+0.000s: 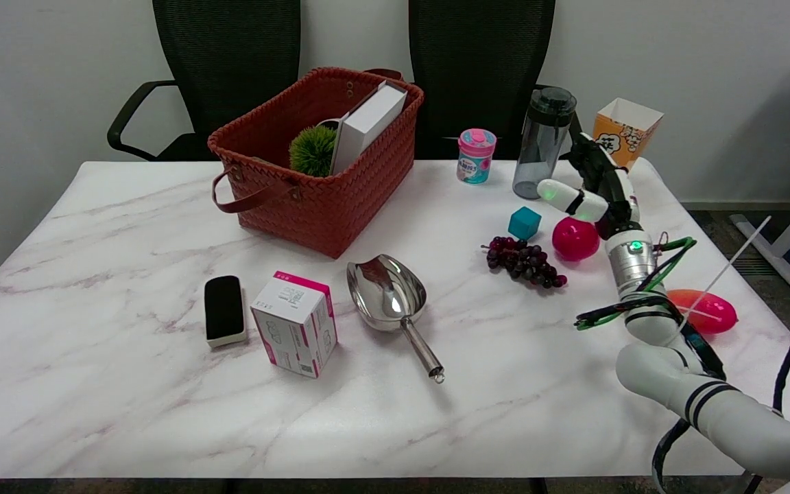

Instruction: Pick up the black water bottle.

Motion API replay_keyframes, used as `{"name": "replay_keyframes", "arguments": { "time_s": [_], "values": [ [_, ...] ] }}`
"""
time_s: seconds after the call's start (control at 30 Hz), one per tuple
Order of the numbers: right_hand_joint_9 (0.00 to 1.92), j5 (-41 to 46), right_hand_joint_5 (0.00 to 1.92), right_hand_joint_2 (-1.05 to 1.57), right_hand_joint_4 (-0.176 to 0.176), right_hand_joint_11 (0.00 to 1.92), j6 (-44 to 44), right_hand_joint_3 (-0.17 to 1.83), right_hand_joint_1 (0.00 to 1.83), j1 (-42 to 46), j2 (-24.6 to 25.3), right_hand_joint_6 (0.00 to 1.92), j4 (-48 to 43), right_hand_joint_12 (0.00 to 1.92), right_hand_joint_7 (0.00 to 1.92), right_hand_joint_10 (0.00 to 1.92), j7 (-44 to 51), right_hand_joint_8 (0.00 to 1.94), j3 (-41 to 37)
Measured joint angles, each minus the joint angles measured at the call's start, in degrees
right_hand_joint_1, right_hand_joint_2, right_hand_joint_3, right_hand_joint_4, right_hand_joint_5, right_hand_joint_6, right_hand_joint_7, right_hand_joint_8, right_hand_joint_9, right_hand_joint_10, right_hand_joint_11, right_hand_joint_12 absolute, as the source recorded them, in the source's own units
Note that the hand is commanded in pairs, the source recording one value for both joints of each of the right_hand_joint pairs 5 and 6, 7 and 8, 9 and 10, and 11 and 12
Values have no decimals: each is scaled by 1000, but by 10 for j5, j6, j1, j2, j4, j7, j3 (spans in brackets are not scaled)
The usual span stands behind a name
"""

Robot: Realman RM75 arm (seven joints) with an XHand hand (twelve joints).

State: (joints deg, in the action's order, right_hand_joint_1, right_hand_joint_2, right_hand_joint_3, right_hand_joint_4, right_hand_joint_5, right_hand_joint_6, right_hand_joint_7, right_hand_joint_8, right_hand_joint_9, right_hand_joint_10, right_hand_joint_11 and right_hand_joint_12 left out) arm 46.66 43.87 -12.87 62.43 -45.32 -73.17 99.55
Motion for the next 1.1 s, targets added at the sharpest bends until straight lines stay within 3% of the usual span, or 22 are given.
{"name": "replay_keyframes", "arguments": {
  "time_s": [0.7, 1.1],
  "values": [
    [335, 14, 74, -59, 0, 0, -45, 456, 1008, -54, -1, 74, 37, 0, 324, 335, 2, 324, -17],
    [406, 37, 56, -141, 0, 28, -109, 493, 1014, -90, -2, 56, 37, 28, 367, 406, 66, 367, -11]
  ]
}}
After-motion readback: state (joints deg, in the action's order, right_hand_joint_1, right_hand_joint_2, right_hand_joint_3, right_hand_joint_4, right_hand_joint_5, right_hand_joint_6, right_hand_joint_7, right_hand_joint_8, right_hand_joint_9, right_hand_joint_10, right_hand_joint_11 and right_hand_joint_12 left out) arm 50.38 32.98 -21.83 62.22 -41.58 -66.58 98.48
